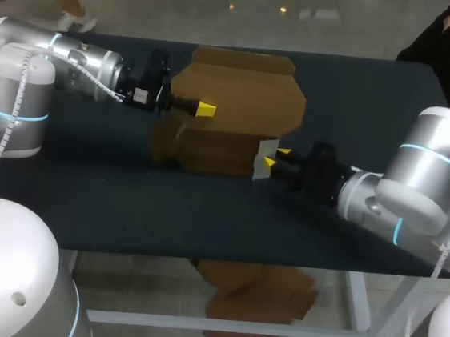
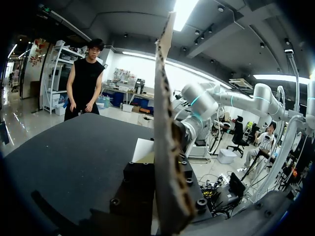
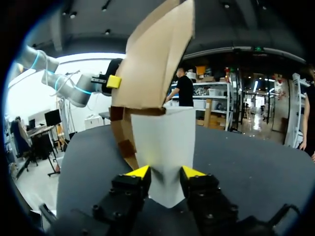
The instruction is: Assemble the packaging by folding the flat box into shape, placing the metal phone stand inside, and closing the box properly
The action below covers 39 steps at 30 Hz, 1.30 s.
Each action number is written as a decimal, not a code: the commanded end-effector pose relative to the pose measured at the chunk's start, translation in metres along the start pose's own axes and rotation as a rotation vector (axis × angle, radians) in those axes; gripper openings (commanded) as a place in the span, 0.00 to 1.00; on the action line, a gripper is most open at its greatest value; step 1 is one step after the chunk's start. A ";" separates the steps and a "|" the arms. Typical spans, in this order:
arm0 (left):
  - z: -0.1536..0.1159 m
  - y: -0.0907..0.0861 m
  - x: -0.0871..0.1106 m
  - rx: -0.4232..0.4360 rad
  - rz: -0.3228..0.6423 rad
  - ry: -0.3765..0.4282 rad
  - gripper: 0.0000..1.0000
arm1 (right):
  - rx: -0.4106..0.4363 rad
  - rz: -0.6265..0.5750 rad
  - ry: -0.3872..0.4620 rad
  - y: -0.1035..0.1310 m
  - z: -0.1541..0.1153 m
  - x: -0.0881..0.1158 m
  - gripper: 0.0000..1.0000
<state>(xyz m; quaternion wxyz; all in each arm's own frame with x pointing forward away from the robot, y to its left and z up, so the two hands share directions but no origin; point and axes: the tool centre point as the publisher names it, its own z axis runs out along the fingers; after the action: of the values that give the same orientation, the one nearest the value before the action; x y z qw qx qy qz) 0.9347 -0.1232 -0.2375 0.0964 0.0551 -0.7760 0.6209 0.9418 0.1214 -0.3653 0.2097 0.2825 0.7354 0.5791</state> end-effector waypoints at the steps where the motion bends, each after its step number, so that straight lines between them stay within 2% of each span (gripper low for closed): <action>1: 0.001 0.002 0.000 -0.002 0.000 0.003 0.00 | -0.021 0.014 -0.154 -0.004 0.004 0.001 0.43; 8: 0.001 0.002 0.000 -0.002 0.000 0.003 0.00 | -0.026 0.041 -0.224 -0.003 0.008 -0.002 0.43; 22: 0.001 0.002 0.000 -0.002 0.000 0.003 0.00 | 0.010 0.068 -0.439 0.001 0.022 -0.002 0.44; 39: 0.001 0.002 0.000 -0.002 0.000 0.003 0.00 | 0.012 0.100 -0.583 0.005 0.032 -0.001 0.42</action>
<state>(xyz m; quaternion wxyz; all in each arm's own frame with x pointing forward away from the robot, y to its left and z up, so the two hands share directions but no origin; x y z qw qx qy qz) 0.9345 -0.1205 -0.2368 0.0960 0.0554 -0.7760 0.6210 0.9619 0.1344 -0.3691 0.2410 0.3628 0.6981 0.5684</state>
